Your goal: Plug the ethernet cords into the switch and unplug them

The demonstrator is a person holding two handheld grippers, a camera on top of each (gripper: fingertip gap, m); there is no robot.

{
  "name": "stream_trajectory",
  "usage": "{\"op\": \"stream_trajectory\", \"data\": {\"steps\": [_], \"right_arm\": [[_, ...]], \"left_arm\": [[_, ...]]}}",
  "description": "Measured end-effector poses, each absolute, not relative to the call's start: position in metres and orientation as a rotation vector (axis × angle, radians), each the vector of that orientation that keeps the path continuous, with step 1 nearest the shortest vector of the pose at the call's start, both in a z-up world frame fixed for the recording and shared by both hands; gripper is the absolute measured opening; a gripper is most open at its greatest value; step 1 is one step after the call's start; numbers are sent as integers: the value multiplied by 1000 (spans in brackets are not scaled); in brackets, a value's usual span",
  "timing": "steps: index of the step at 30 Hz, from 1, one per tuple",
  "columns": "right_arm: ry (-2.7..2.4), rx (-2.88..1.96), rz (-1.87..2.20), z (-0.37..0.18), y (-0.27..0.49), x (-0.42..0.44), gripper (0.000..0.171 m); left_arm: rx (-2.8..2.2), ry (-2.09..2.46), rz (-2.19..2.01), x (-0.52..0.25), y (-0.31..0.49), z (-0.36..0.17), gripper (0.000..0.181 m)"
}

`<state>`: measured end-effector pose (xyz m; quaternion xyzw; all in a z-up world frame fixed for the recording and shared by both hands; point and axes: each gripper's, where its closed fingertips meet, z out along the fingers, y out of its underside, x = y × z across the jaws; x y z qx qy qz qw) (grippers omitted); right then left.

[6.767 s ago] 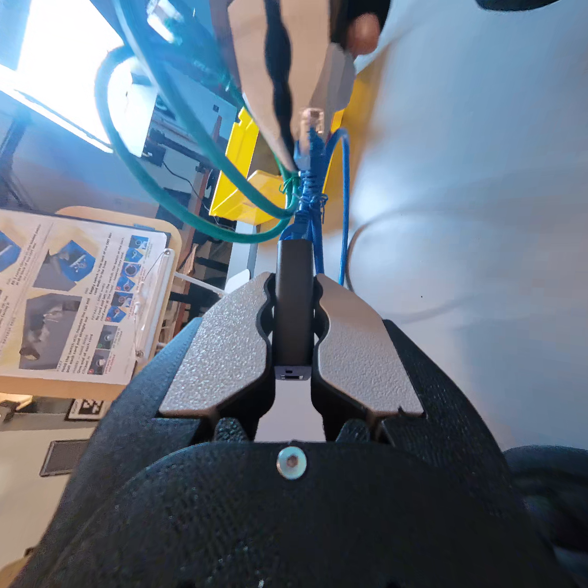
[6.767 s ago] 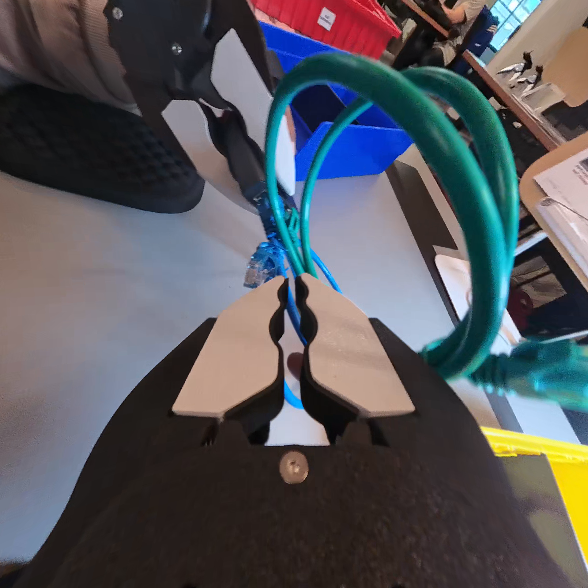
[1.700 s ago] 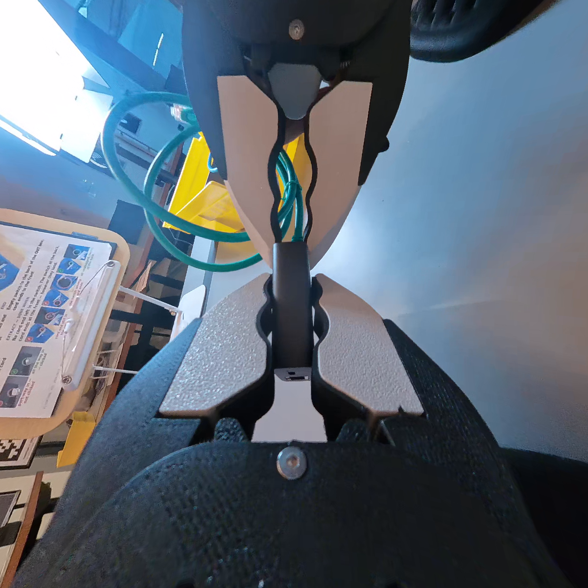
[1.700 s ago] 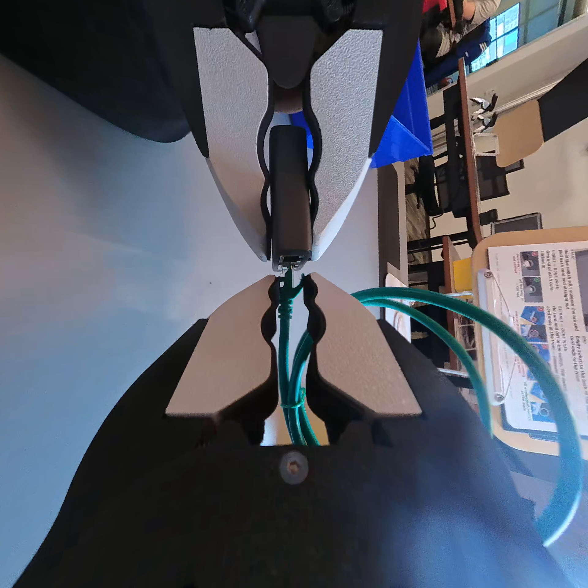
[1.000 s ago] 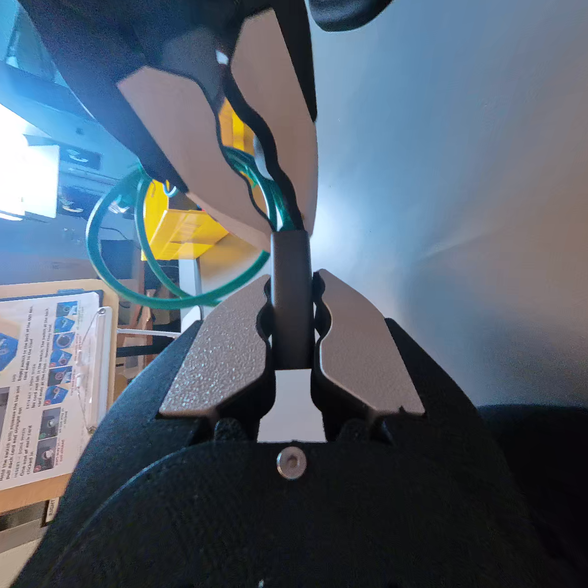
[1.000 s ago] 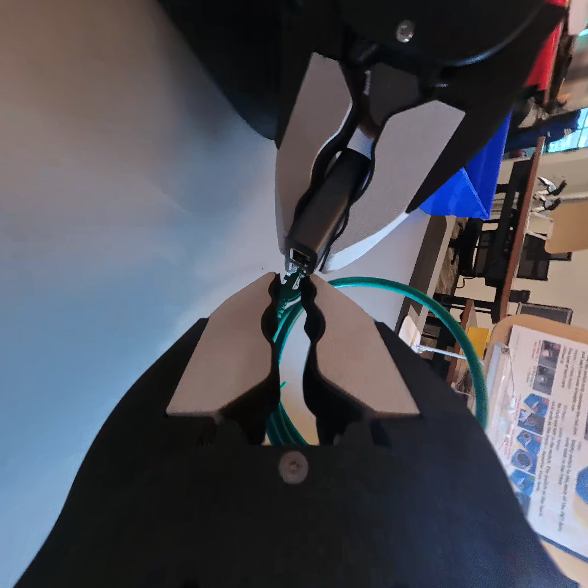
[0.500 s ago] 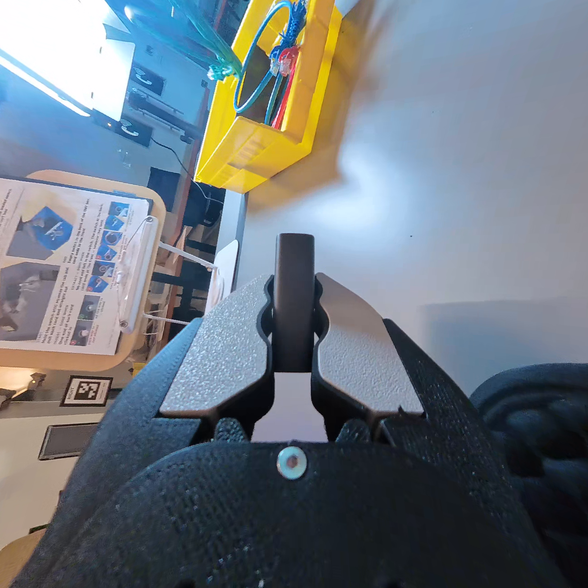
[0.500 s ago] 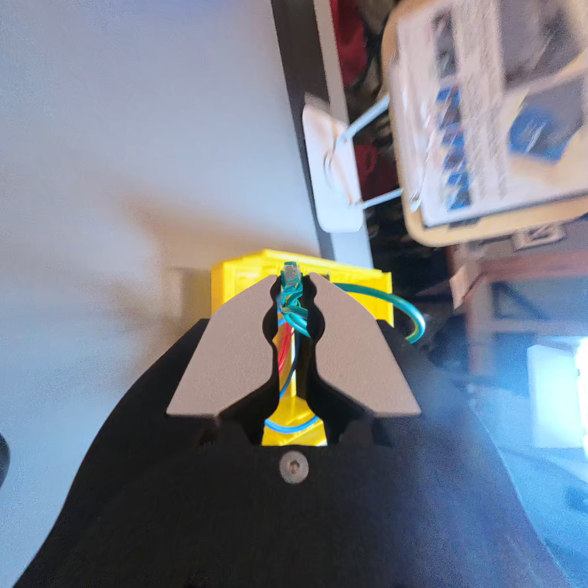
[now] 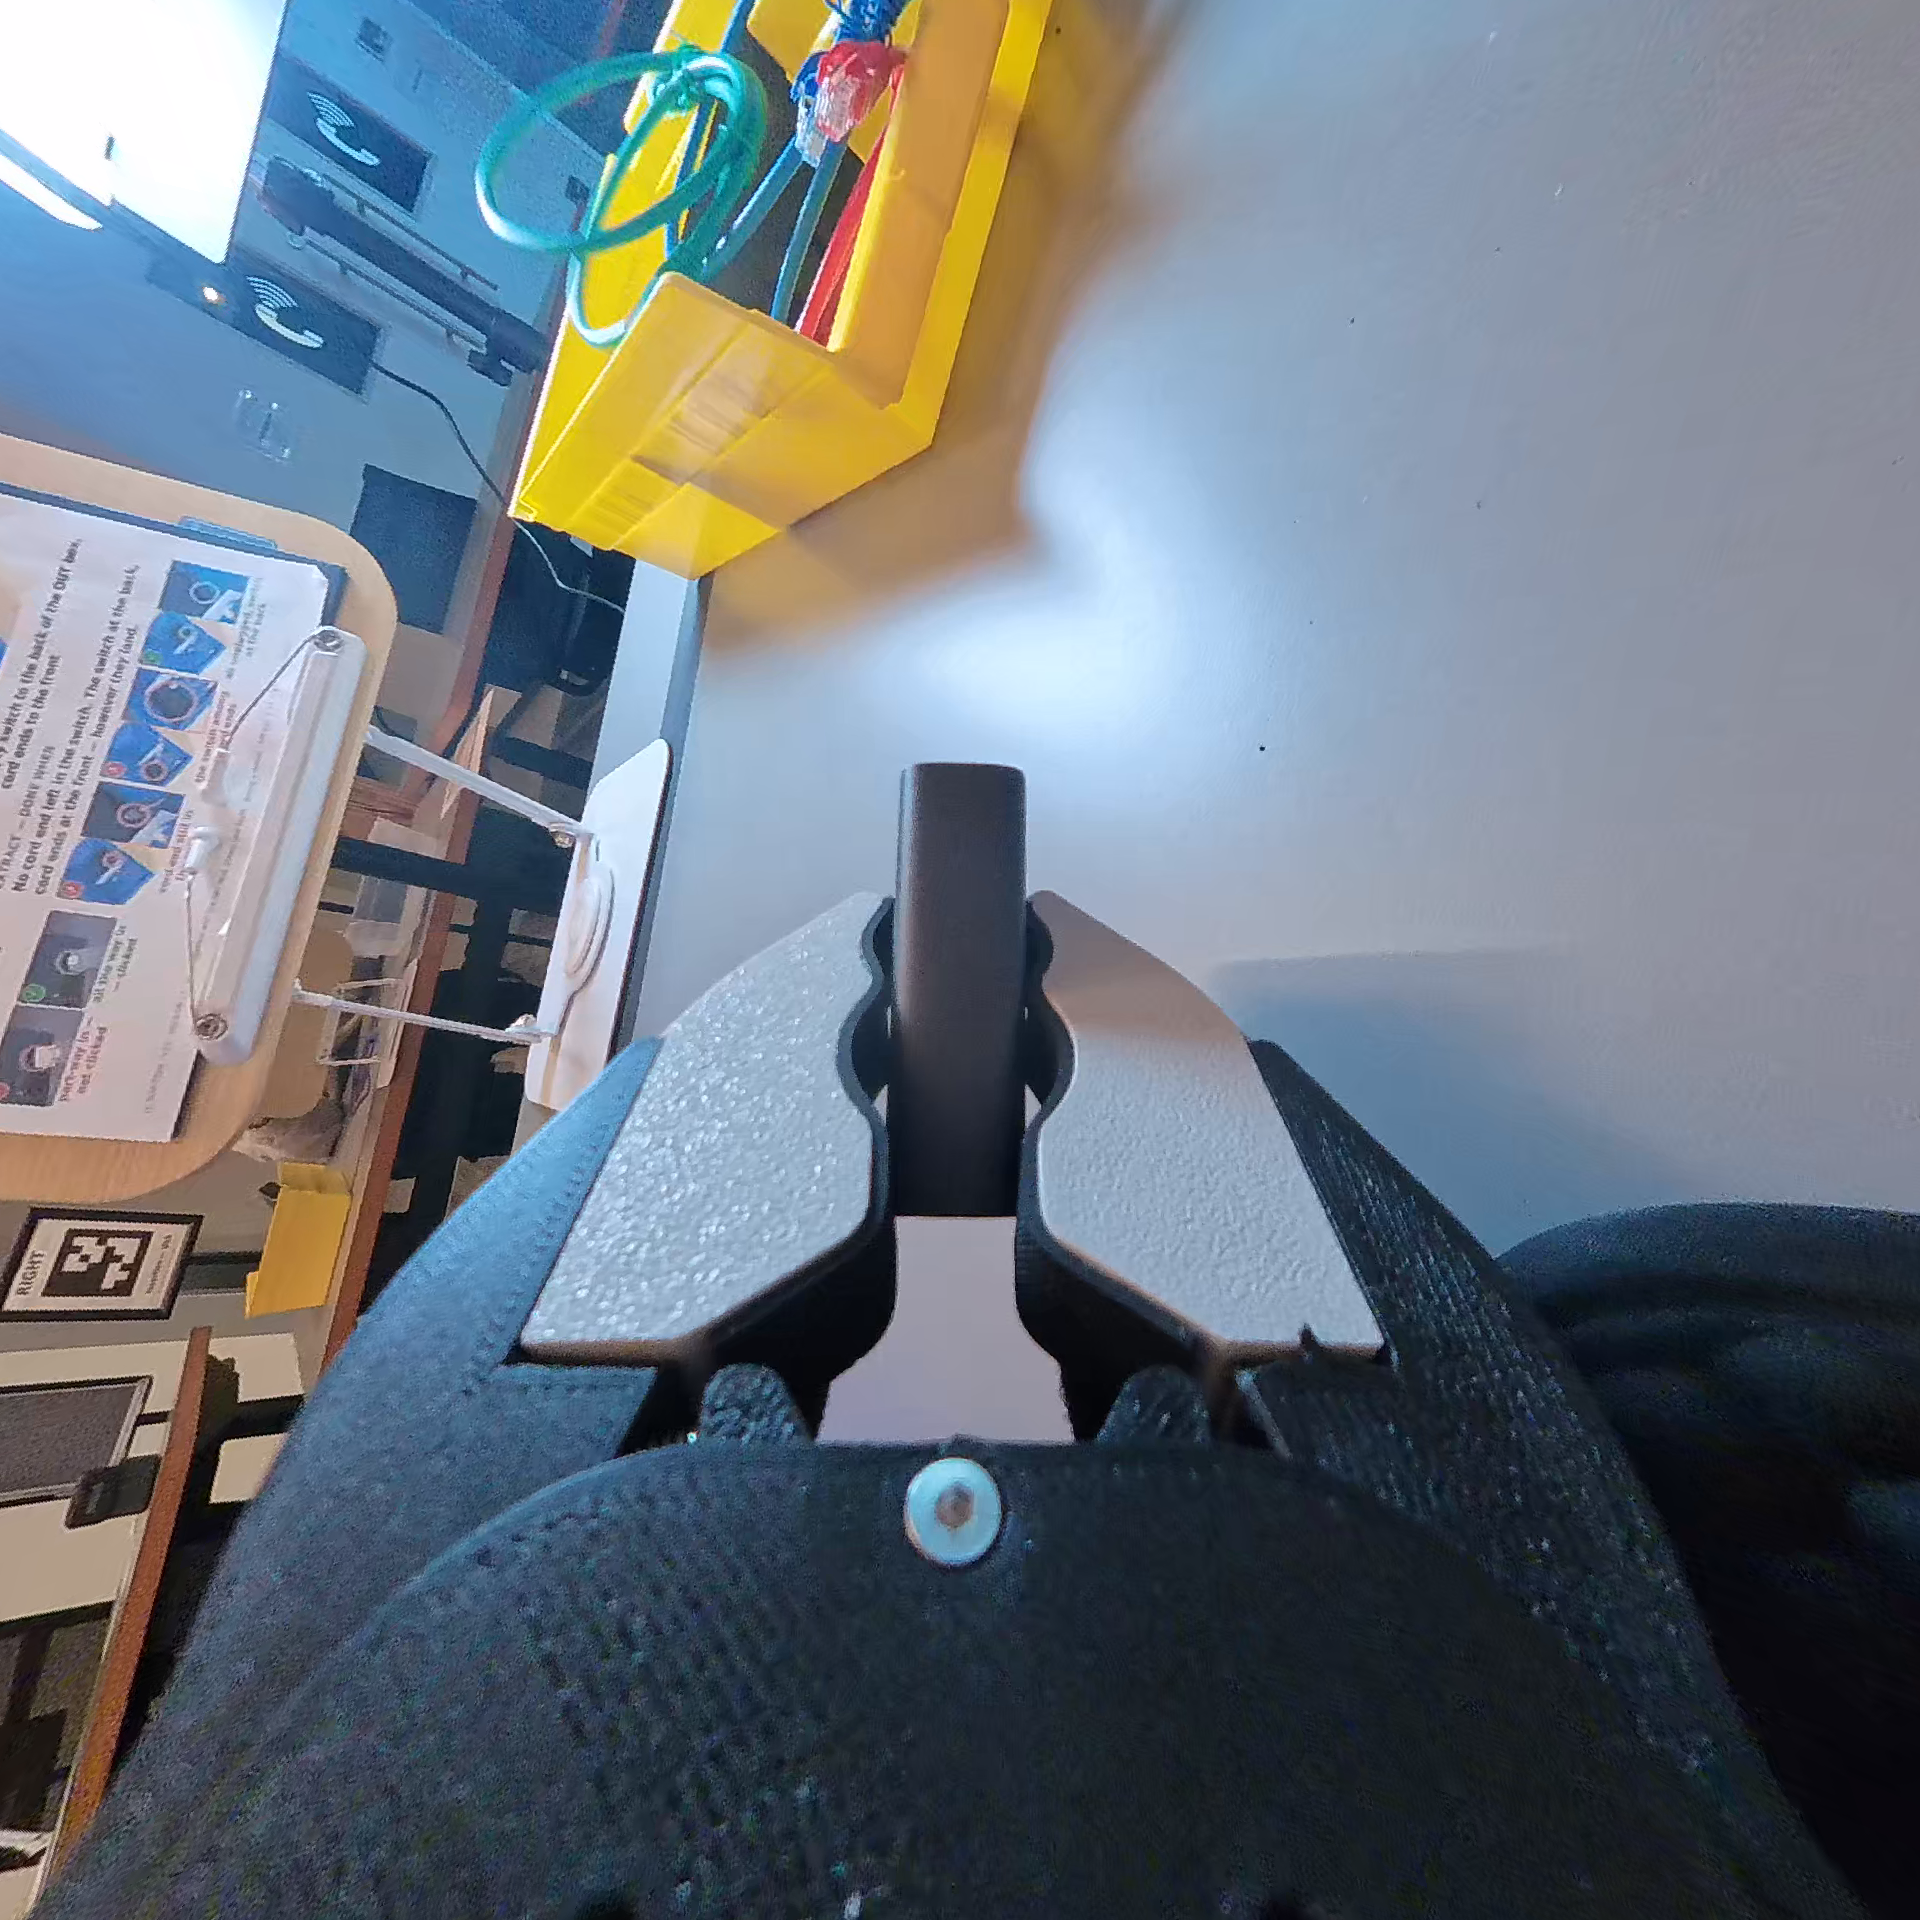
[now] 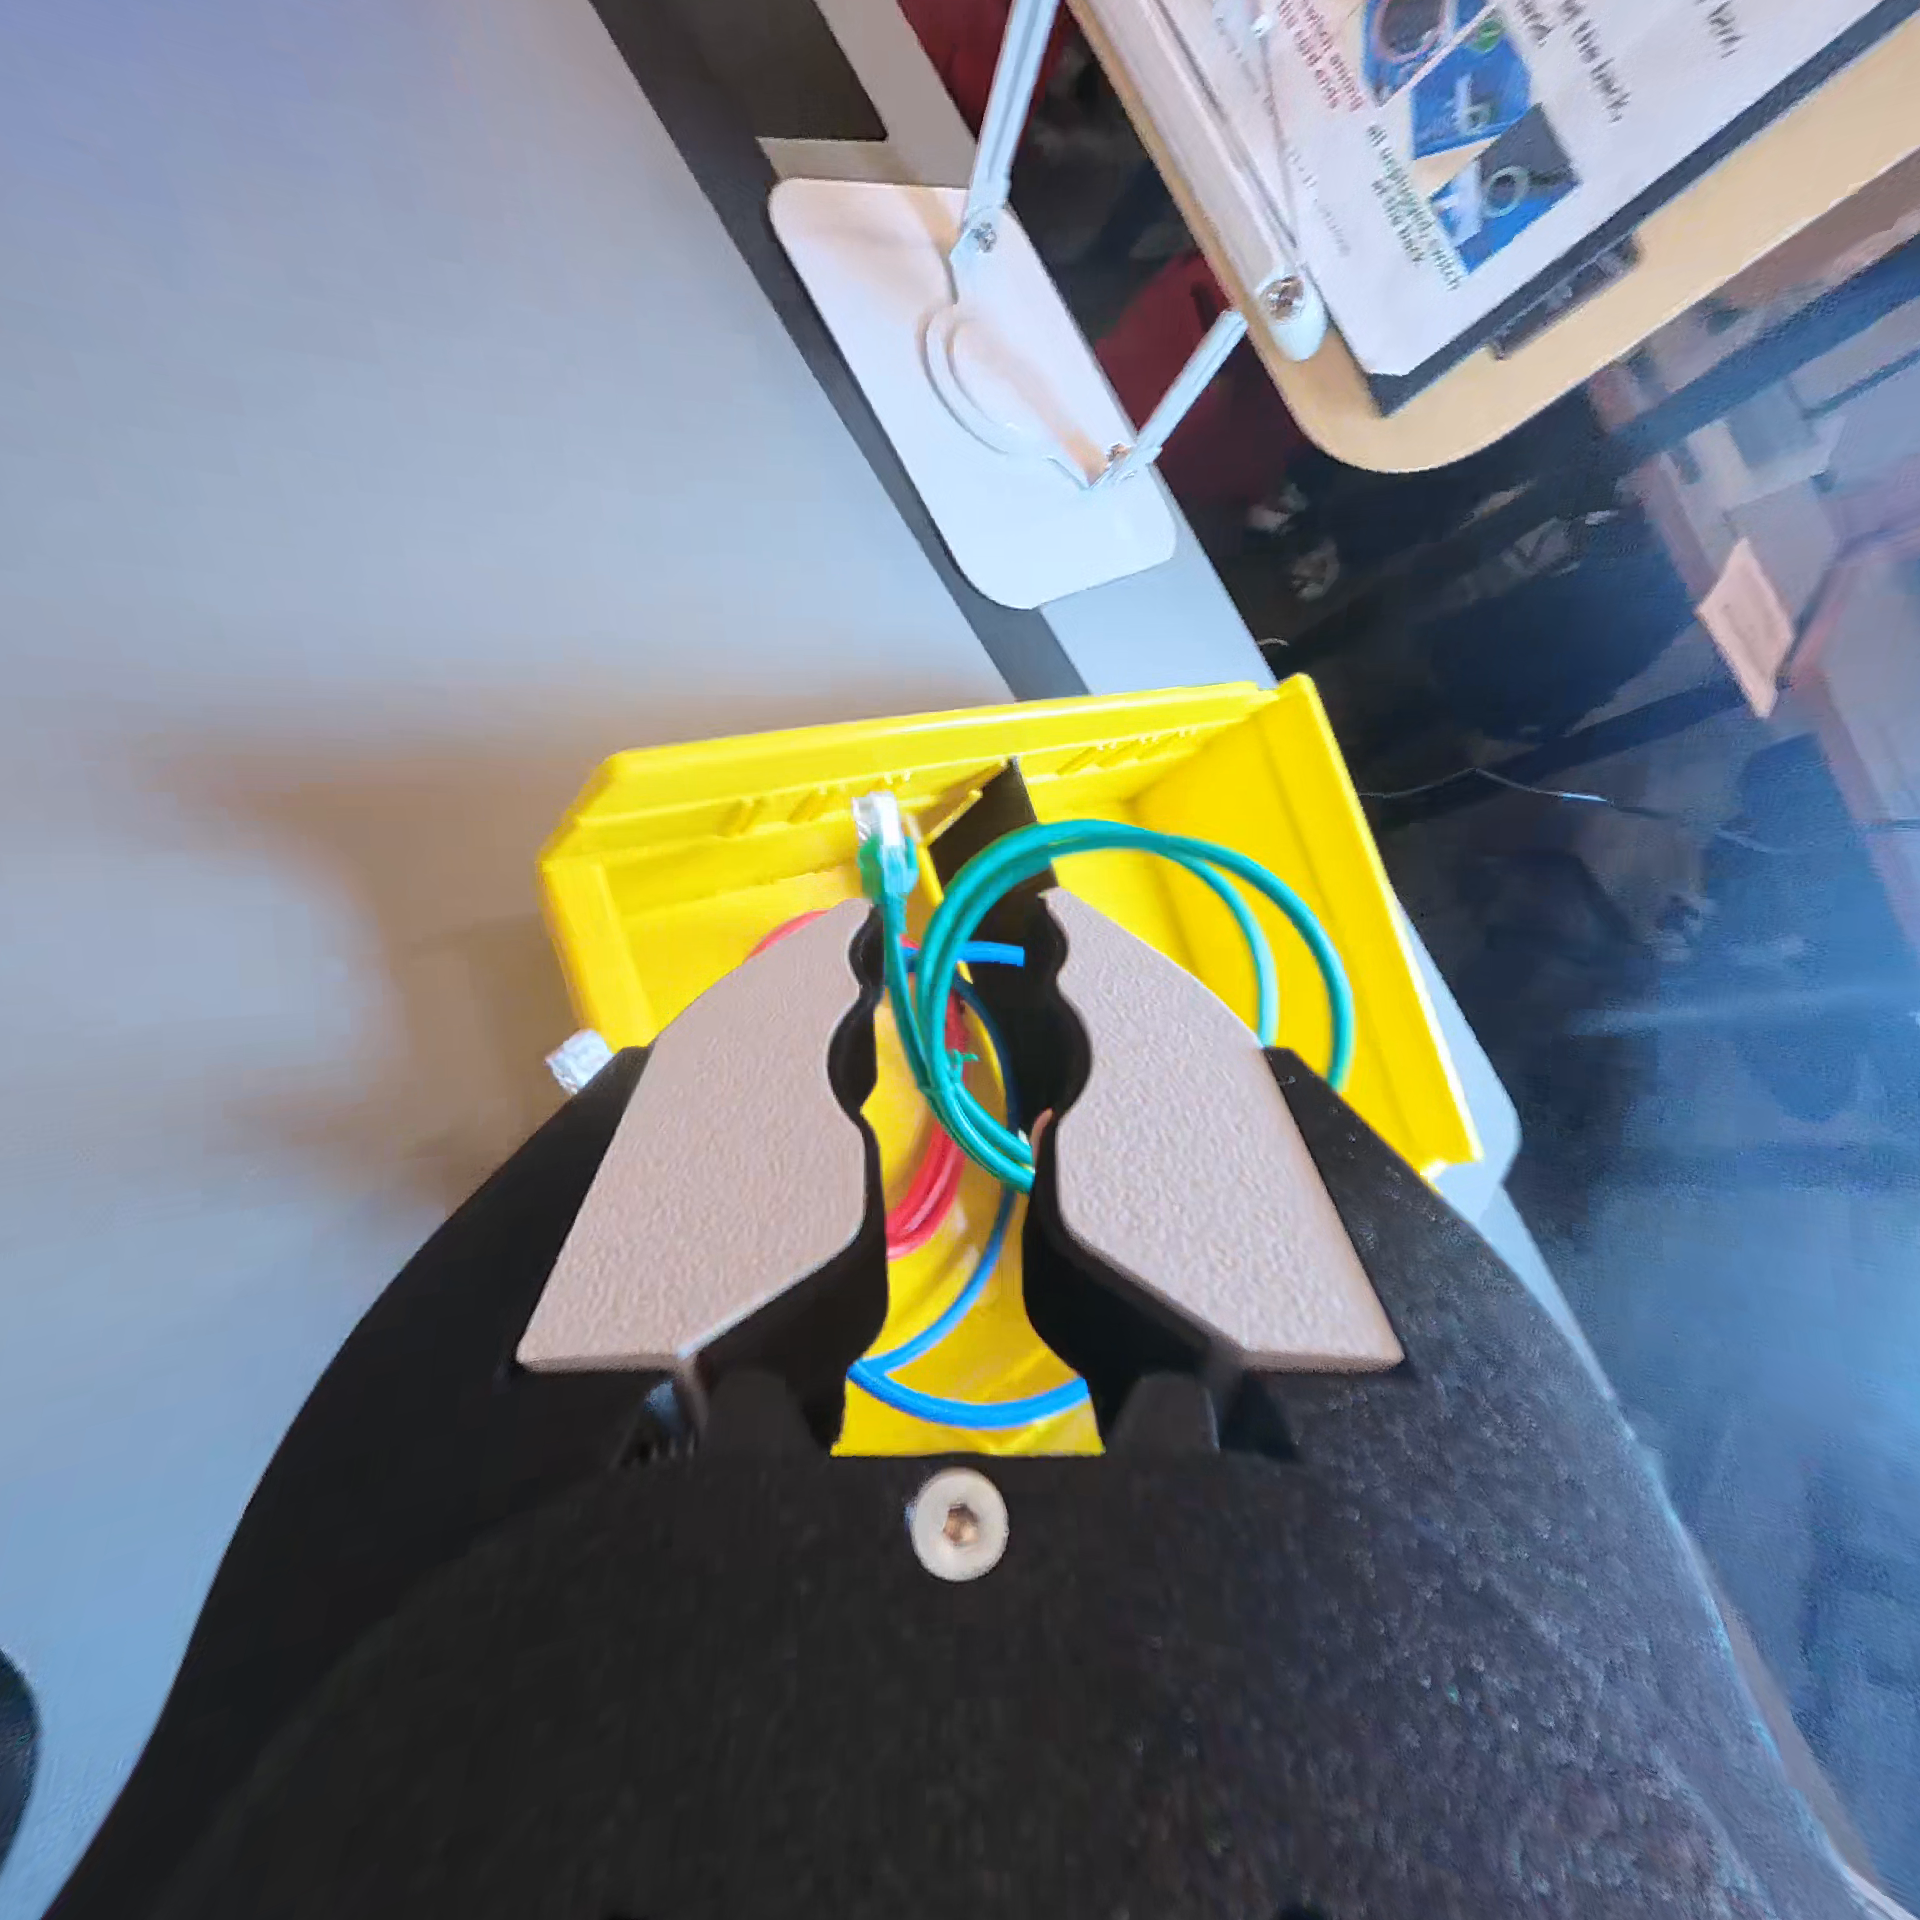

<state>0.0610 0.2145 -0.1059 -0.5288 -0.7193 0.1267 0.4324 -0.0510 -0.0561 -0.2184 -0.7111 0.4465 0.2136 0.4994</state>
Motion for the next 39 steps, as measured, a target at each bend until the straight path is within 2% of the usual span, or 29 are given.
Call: {"op": "stream_trajectory", "data": {"steps": [1, 5, 8, 10, 11, 12, 15, 19, 22, 24, 25, 26, 28, 29, 32, 35, 39], "right_arm": [[-1780, -1321, 277, -103, 220, 65, 26], [-1849, -1368, 211, -119, 231, 77, 30], [-1985, -1314, -45, -158, 252, 79, 48], [-2045, -1242, -240, -181, 269, 77, 52], [-2073, -1180, -316, -190, 275, 75, 41], [-2125, -1125, -349, -198, 275, 74, 15], [-2252, -1097, -375, -198, 265, 85, 14], [-2426, -1316, -321, -181, 238, 125, 15], [-2500, -1457, -154, -182, 216, 137, 21], [-2531, -1481, 27, -177, 198, 138, 4], [-2498, -1439, 46, -173, 199, 133, 3], [-2438, -1392, 7, -168, 206, 127, 7], [-2385, -1376, -132, -167, 221, 129, 29], [-2368, -1371, -146, -167, 223, 128, 29], [-2320, -1343, -30, -166, 218, 115, 20], [-2356, -1446, 151, -186, 201, 101, 20], [-2362, -1495, 96, -209, 212, 85, 10]], "left_arm": [[-1723, 1081, 510, -50, -56, -219, 21], [-1737, 1094, 514, -49, -56, -223, 21], [-1742, 1104, 506, -46, -55, -225, 21], [-1748, 1110, 506, -46, -55, -227, 21], [-1751, 1112, 509, -47, -56, -228, 21], [-1753, 1113, 511, -47, -56, -228, 21], [-1755, 1103, 507, -50, -57, -226, 21], [-1761, 1101, 485, -50, -55, -227, 21], [-1761, 1122, 490, -47, -57, -230, 21], [-1754, 1123, 496, -45, -58, -228, 21], [-1751, 1119, 495, -45, -58, -226, 21], [-1750, 1116, 491, -44, -58, -226, 21], [-1758, 1116, 486, -45, -57, -227, 21], [-1762, 1120, 487, -45, -57, -229, 21], [-1766, 1127, 487, -44, -57, -231, 21], [-1770, 1128, 484, -44, -57, -232, 21], [-1781, 1129, 487, -46, -58, -234, 21]]}}
